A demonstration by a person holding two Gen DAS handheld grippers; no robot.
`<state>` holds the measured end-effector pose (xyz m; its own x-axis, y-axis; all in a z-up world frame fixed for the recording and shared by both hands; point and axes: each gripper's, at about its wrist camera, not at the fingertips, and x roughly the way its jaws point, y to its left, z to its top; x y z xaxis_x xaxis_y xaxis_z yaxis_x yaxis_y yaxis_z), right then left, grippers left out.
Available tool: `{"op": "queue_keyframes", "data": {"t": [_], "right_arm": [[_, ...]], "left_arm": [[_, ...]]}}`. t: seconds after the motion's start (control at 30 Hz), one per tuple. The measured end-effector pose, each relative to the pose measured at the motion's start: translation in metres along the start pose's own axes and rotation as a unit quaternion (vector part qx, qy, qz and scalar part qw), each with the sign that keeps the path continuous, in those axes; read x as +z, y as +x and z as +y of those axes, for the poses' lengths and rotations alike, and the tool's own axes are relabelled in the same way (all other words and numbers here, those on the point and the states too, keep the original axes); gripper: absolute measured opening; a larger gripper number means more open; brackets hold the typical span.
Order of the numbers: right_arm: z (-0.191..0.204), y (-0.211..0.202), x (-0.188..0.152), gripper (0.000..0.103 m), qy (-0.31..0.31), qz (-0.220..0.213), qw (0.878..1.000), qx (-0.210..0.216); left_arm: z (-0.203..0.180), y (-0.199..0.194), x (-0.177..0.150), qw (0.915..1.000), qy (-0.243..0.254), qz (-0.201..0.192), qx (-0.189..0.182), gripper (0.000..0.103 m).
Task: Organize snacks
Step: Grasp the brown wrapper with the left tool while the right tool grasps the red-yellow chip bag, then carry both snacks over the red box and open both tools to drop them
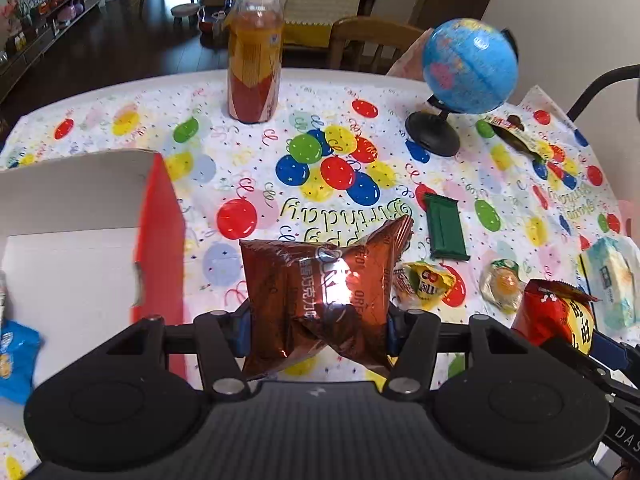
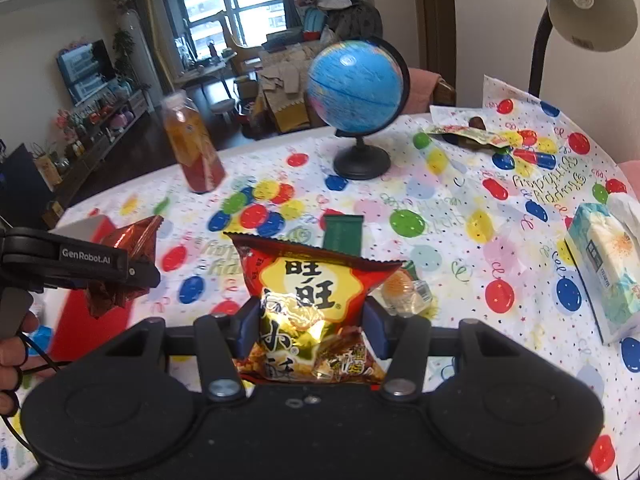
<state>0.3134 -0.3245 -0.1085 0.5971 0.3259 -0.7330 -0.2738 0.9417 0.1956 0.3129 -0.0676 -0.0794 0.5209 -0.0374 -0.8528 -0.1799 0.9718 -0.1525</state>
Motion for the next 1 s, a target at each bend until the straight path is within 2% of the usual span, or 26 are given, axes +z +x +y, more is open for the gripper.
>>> {"op": "queue_keyframes", "data": {"t": [0.23, 0.5, 1.0], "right_arm": [[0.025, -0.031, 0.001, 0.052, -0.009, -0.016, 1.0, 0.023], [0.065, -0.046, 0.006, 0.052, -0.027, -0.03, 0.998, 0.049], [0.17, -0.038, 0.015, 0.052, -0.084, -0.04, 0.991, 0.1]], "left_arm": [[0.014, -0.044, -0.012, 0.9998, 0.002, -0.019, -0.002, 0.057], [0.04, -0.086, -0.021, 0.9987, 0.003, -0.05, 0.003, 0.057], [0.137, -0.128, -0.031, 0.9952, -0.05, -0.079, 0.027, 0.057]]}}
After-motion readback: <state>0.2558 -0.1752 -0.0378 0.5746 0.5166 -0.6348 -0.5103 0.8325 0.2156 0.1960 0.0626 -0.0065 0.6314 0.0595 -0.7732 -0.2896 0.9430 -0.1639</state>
